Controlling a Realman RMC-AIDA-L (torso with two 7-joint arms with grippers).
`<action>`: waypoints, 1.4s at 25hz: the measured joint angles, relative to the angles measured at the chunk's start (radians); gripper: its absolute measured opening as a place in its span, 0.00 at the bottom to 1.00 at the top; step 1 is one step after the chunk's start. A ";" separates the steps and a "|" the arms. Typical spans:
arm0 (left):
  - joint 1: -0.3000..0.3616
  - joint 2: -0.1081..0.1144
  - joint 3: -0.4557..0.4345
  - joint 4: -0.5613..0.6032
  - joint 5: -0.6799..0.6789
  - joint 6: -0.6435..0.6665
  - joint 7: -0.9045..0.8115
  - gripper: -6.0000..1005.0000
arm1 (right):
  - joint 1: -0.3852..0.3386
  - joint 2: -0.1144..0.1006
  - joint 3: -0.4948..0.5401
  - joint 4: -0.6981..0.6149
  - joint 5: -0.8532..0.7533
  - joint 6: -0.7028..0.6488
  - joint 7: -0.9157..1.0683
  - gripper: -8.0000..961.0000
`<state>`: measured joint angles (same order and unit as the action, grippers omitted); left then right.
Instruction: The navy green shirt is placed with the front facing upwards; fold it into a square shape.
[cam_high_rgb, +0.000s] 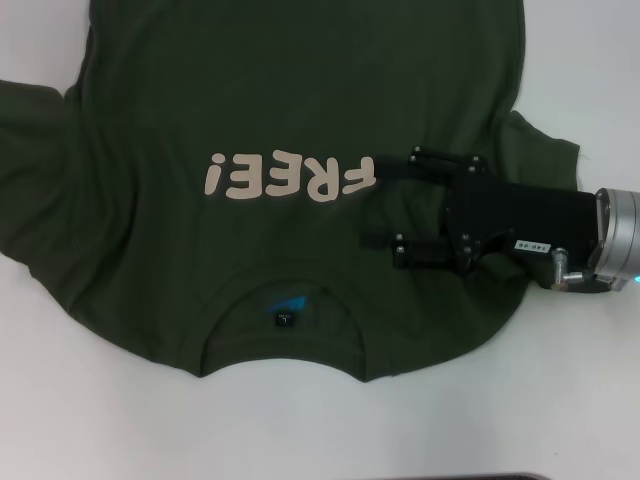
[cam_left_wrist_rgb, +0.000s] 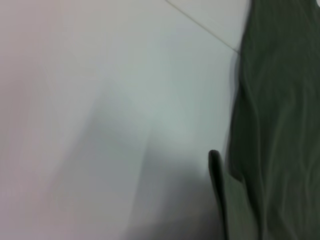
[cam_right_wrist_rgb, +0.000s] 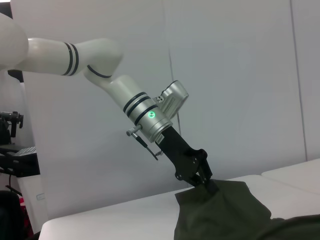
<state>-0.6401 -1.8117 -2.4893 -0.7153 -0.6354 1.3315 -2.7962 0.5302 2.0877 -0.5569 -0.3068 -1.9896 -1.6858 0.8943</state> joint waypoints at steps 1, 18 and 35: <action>-0.001 0.000 -0.001 -0.004 0.002 0.000 -0.002 0.01 | 0.001 0.000 0.000 0.000 0.000 0.000 0.000 0.86; -0.014 0.002 -0.003 -0.056 0.004 0.036 -0.015 0.01 | 0.004 0.000 0.000 0.000 0.000 0.000 0.000 0.86; -0.043 -0.019 -0.042 -0.077 -0.152 0.273 0.001 0.05 | 0.006 0.000 0.000 0.000 -0.002 0.003 0.000 0.86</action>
<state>-0.6835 -1.8307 -2.5308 -0.7920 -0.7878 1.6047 -2.7955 0.5359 2.0878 -0.5568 -0.3068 -1.9916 -1.6826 0.8943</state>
